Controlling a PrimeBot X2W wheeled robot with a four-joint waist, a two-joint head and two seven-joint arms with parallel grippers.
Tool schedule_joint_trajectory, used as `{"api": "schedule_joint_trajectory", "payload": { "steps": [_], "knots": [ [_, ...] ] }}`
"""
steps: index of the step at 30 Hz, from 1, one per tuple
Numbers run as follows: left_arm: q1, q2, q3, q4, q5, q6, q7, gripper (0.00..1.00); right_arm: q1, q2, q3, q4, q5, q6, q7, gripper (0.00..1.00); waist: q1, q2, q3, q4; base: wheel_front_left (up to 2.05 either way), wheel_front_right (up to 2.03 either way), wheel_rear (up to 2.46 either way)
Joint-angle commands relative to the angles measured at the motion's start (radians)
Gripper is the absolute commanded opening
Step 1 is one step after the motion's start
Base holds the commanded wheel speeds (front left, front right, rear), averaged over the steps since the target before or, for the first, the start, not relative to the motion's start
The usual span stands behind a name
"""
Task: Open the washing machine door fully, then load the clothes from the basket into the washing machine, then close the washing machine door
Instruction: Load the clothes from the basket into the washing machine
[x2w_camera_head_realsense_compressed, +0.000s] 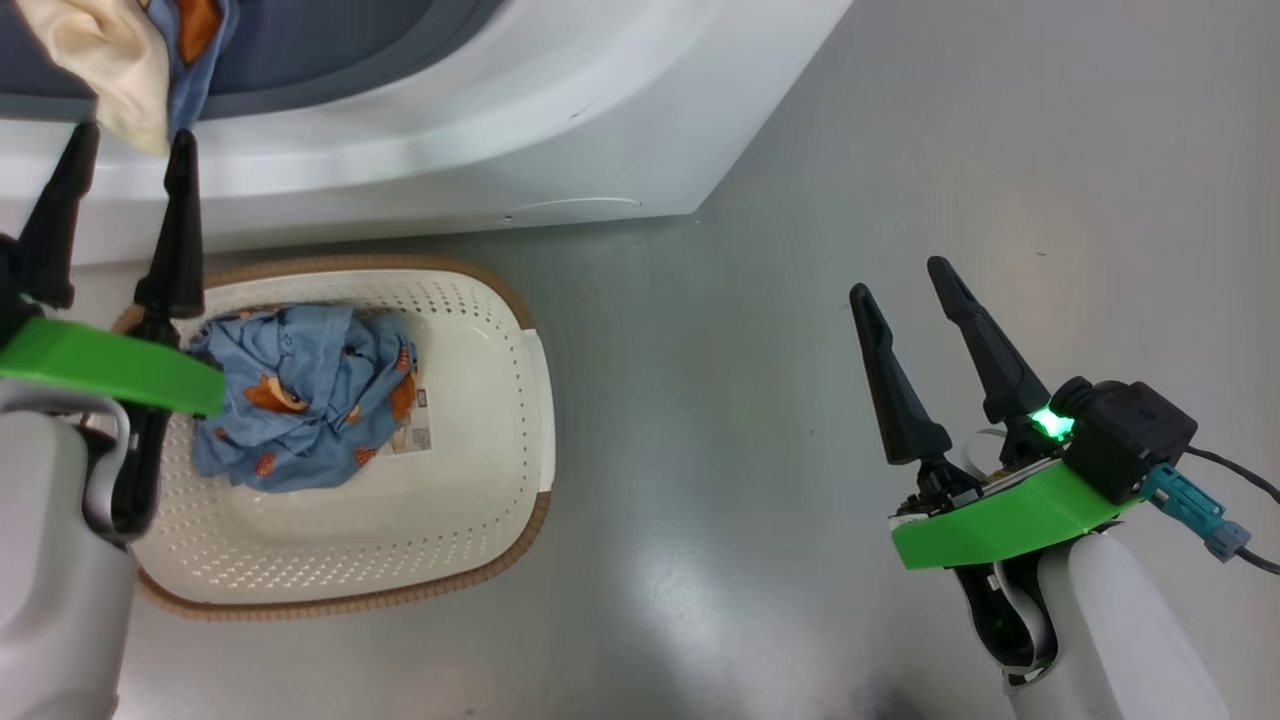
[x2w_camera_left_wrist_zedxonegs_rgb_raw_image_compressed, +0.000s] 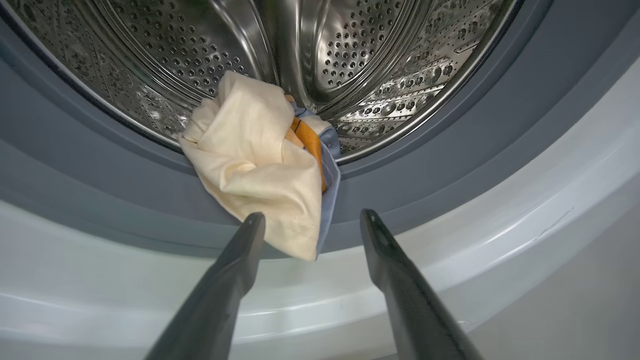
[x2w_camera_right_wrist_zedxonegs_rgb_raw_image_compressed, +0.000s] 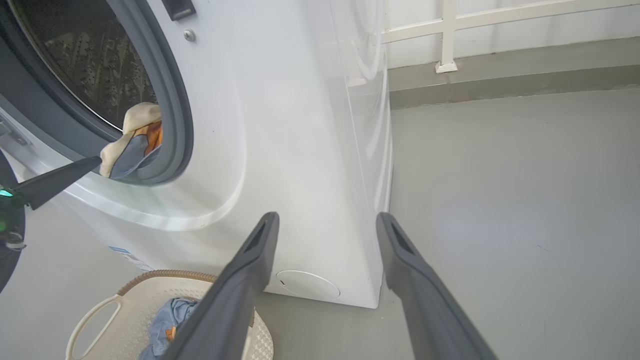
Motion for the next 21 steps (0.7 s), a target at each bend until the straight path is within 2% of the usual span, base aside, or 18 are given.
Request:
{"api": "schedule_joint_trajectory", "payload": {
  "steps": [1,9,15,16,17,18,19,20,21],
  "knots": [
    [-0.025,0.048,0.023,0.0,-0.006,-0.003,-0.005,1.0,0.006,0.01,0.019,-0.023,0.003,0.002,-0.005,1.0,0.0,0.0,0.003,-0.003,0.0,0.0,0.0],
    [-0.114,0.059,0.015,0.13,0.004,-0.003,-0.005,1.0,-0.002,0.015,0.025,-0.024,0.002,0.002,-0.005,1.0,0.0,0.0,0.015,-0.012,0.0,0.0,0.0],
    [-0.144,0.061,0.007,0.175,0.014,-0.003,-0.005,1.0,-0.003,0.016,0.029,-0.025,0.002,0.002,-0.005,1.0,0.0,0.0,0.017,-0.018,0.0,0.0,0.0],
    [-0.147,0.061,0.006,0.178,0.015,-0.003,-0.005,0.88,-0.003,0.016,0.029,-0.025,0.001,0.002,-0.005,1.0,0.0,0.0,0.016,-0.018,0.0,0.0,0.0],
    [-0.149,0.061,0.006,0.181,0.017,-0.003,-0.005,0.72,-0.002,0.016,0.029,-0.025,0.001,0.002,-0.005,1.0,0.0,0.0,0.016,-0.019,0.0,0.0,0.0],
    [-0.151,0.061,0.005,0.181,0.019,-0.003,-0.005,0.38,-0.001,0.016,0.029,-0.026,0.001,0.002,-0.005,1.0,0.0,0.0,0.015,-0.019,0.0,0.0,0.0],
    [-0.153,0.062,0.002,0.182,0.022,-0.003,-0.005,0.09,-0.001,0.016,0.029,-0.026,0.001,0.002,-0.005,1.0,0.0,0.0,0.015,-0.019,0.0,0.0,0.0],
    [-0.156,0.062,-0.002,0.183,0.023,-0.003,-0.005,0.0,0.0,0.016,0.03,-0.026,0.001,0.002,-0.005,1.0,0.0,0.0,0.014,-0.019,0.0,0.0,0.0],
    [-0.159,0.062,-0.004,0.184,0.024,-0.003,-0.005,0.0,0.0,0.016,0.031,-0.025,0.001,0.002,-0.005,1.0,0.0,0.0,0.013,-0.019,0.0,0.0,0.0]
  ]
}}
